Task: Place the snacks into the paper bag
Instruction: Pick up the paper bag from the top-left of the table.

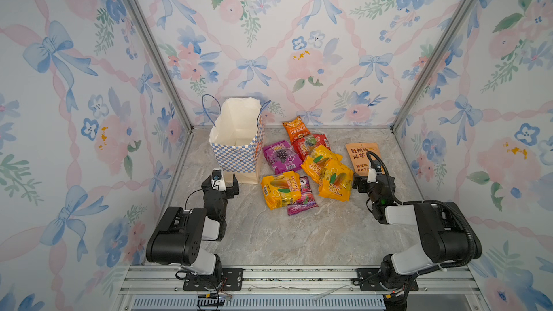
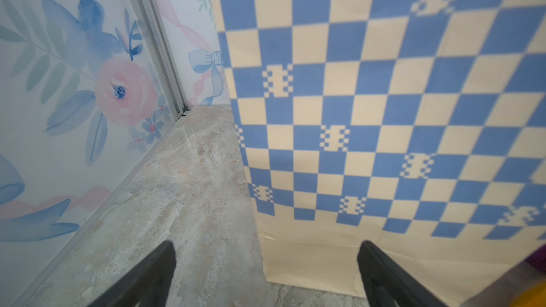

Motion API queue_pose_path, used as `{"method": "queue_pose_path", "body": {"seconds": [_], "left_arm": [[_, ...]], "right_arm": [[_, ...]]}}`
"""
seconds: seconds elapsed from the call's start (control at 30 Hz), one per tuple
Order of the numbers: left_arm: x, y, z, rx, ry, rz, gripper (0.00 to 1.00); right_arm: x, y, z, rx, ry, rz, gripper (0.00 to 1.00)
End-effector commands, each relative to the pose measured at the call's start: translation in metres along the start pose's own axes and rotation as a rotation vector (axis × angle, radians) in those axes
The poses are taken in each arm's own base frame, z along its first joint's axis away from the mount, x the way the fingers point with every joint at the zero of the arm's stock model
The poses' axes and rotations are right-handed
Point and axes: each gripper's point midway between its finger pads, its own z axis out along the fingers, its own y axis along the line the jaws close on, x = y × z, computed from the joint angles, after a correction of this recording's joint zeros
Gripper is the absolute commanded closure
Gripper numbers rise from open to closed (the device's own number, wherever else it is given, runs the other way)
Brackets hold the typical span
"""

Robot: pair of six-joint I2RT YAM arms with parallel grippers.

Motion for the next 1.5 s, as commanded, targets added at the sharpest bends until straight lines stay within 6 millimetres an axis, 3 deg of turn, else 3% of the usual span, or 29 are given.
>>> {"method": "queue_pose_path", "body": {"seconds": [0.0,0.23,0.37,0.5,0.63,0.8,0.93,1.03,1.27,1.47], "left_arm": [[-0.019,0.008,-0.014,-0.039,-0.072,-0.012,0.02],[-0.061,0.028,-0.04,-0.127,-0.18,-0.086,0.02],[-0.089,0.028,-0.041,-0.118,-0.174,-0.1,0.02],[-0.118,0.036,-0.055,-0.138,-0.252,-0.164,0.02],[-0.157,0.037,-0.054,-0.122,-0.267,-0.19,0.02],[-0.202,0.031,-0.028,-0.064,-0.237,-0.224,0.02],[-0.235,0.026,-0.005,-0.025,-0.197,-0.221,0.02],[-0.248,0.024,0.014,-0.006,-0.131,-0.199,0.02],[-0.256,0.028,0.057,0.035,0.099,-0.185,0.02],[-0.243,0.014,0.072,0.107,0.216,-0.182,0.02]], "right_arm": [[-0.025,0.002,-0.002,0.027,0.01,-0.032,0.03],[-0.081,0.021,-0.027,-0.042,0.098,-0.008,0.04],[-0.108,0.051,-0.048,-0.176,0.21,0.016,0.03],[-0.124,0.077,-0.072,-0.226,0.259,-0.025,0.03],[-0.129,0.107,-0.1,-0.332,0.296,-0.003,0.03],[-0.13,0.138,-0.131,-0.447,0.321,0.042,0.03],[-0.127,0.142,-0.147,-0.442,0.332,0.065,0.03],[-0.125,0.139,-0.156,-0.428,0.34,0.067,0.03],[-0.126,0.134,-0.169,-0.412,0.336,0.053,0.03],[-0.128,0.129,-0.169,-0.38,0.327,0.036,0.04]]}}
